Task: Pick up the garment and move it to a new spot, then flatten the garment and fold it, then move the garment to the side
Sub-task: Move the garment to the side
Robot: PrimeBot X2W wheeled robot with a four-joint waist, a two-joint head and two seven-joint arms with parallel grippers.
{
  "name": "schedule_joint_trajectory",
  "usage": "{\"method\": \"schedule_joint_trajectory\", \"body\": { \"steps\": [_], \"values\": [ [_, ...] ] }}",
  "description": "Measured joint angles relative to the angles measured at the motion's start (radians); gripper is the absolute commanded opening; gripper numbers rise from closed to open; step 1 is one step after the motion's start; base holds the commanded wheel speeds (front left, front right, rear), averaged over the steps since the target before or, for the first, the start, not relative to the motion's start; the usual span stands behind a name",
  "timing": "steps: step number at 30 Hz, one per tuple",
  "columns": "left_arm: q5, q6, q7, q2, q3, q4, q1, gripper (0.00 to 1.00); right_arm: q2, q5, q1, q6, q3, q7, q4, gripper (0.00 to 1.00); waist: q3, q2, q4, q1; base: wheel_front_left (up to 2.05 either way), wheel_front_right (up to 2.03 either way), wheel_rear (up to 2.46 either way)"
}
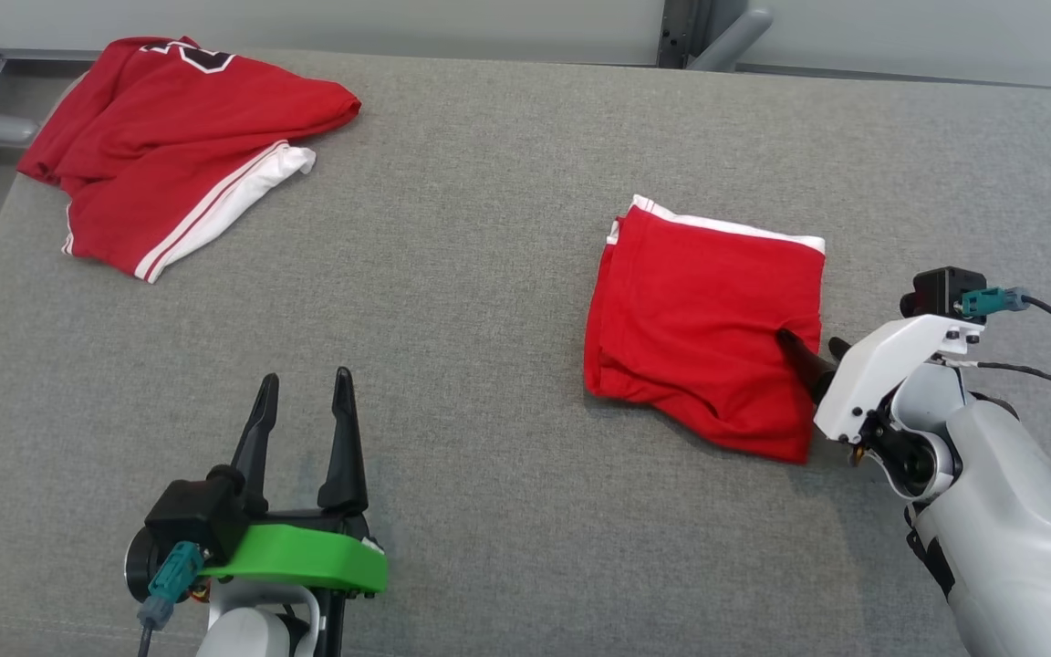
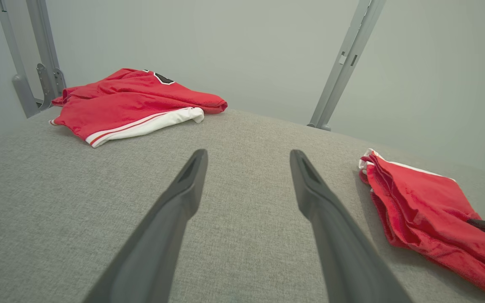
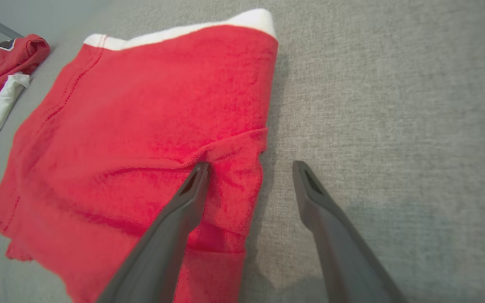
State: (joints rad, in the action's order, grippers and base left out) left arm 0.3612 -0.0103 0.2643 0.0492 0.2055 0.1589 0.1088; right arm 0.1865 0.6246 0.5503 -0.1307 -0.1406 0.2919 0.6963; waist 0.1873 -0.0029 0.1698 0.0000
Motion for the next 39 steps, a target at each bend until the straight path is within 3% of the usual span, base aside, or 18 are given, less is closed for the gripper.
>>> {"method": "schedule_joint_trajectory", "body": {
  "steps": [5, 7, 8, 9, 15, 21, 29, 39],
  "values": [
    [0.002, 0.0, 0.0, 0.0, 0.004, 0.0, 0.001, 1.0, 0.012, 0.032, 0.038, 0.0, -0.017, 0.025, 0.053, 1.0, 0.011, 0.0, 0.013, 0.0, 0.0, 0.0, 0.0],
    [0.002, -0.003, 0.0, 0.0, 0.005, -0.001, 0.005, 1.0, 0.012, 0.045, 0.049, 0.0, -0.028, 0.025, 0.063, 0.41, 0.014, 0.0, 0.014, 0.0, 0.0, 0.0, 0.0],
    [0.001, -0.004, 0.0, 0.0, 0.006, -0.002, 0.007, 1.0, 0.012, 0.051, 0.053, 0.0, -0.035, 0.025, 0.065, 0.25, 0.016, 0.0, 0.014, 0.0, 0.0, 0.0, 0.0],
    [0.001, -0.005, 0.0, 0.0, 0.005, -0.002, 0.008, 1.0, 0.012, 0.057, 0.057, 0.0, -0.044, 0.022, 0.064, 0.0, 0.018, 0.0, 0.013, 0.0, 0.0, 0.0, 0.0],
    [-0.005, -0.006, 0.0, 0.0, 0.0, -0.009, 0.009, 1.0, 0.039, 0.069, 0.071, 0.0, -0.102, 0.019, 0.043, 0.0, 0.023, 0.0, -0.008, 0.0, 0.0, 0.0, 0.0],
    [-0.012, -0.002, 0.0, 0.0, 0.012, -0.024, 0.013, 1.0, 0.122, 0.069, 0.089, 0.0, -0.147, 0.023, -0.001, 0.0, 0.03, 0.0, -0.057, 0.0, 0.0, 0.0, 0.0],
    [-0.039, 0.006, 0.0, 0.0, 0.028, -0.034, 0.042, 1.0, 0.192, 0.066, 0.112, 0.0, -0.142, 0.026, -0.029, 0.0, 0.053, 0.0, -0.151, 0.0, 0.0, 0.0, 0.0],
    [-0.074, 0.029, 0.0, 0.004, 0.044, -0.024, 0.102, 1.0, 0.218, 0.057, 0.14, 0.0, -0.109, 0.006, -0.026, 0.0, 0.107, 0.0, -0.284, 0.0, 0.0, 0.0, 0.0]
  ]
}}
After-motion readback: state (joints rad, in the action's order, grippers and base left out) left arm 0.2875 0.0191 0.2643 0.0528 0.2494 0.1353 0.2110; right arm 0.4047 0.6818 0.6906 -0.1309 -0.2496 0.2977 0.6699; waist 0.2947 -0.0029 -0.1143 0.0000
